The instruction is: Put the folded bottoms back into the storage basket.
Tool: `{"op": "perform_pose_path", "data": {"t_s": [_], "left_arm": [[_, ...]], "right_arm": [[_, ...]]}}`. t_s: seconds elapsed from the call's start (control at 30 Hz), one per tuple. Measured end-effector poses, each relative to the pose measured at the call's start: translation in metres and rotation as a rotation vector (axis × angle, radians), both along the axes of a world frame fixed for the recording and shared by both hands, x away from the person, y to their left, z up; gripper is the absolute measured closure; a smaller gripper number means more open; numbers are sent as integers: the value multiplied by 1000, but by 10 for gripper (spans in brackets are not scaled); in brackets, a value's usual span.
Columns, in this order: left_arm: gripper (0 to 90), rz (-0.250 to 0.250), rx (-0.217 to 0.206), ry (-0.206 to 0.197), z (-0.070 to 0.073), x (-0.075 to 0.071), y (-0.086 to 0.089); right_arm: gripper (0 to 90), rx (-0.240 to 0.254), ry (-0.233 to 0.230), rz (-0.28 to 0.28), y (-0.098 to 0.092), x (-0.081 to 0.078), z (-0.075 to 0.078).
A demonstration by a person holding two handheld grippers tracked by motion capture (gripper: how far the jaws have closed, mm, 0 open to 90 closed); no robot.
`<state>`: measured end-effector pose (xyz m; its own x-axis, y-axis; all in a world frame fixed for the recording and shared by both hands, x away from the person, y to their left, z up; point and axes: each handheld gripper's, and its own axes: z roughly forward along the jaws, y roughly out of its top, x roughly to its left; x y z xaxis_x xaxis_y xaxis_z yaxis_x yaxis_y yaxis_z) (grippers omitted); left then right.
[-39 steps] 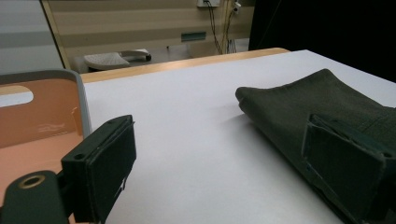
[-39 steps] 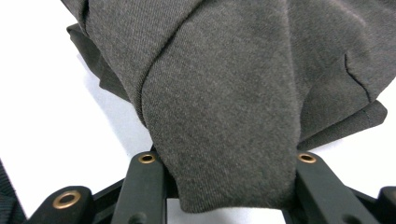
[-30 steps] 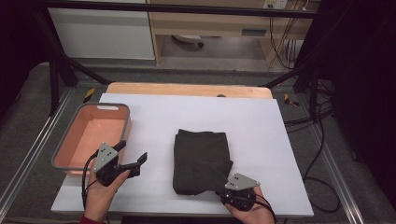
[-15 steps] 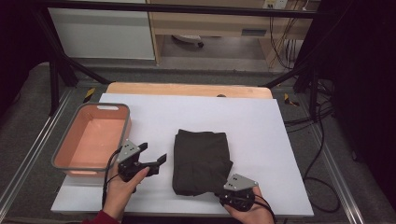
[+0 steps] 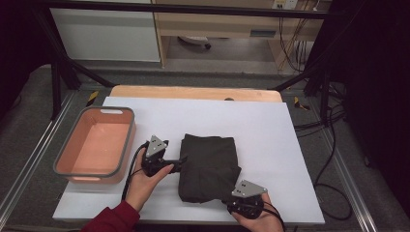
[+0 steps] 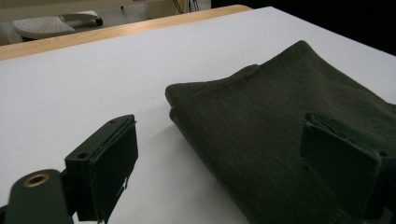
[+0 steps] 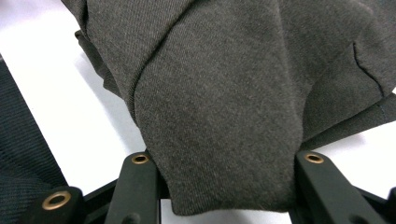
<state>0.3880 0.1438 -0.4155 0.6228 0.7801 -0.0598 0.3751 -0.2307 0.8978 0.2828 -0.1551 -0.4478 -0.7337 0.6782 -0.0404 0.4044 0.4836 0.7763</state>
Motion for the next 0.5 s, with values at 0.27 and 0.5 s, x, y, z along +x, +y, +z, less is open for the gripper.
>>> {"op": "perform_pose_path", "data": {"t_s": [0.27,0.5], "left_arm": [[116,-2,4,55,-9,14,-12],[119,11,4,80,-15,25,-20]], "right_arm": [[585,0,0,1,0,0,0],[578,-1,0,2,0,0,0]]}}
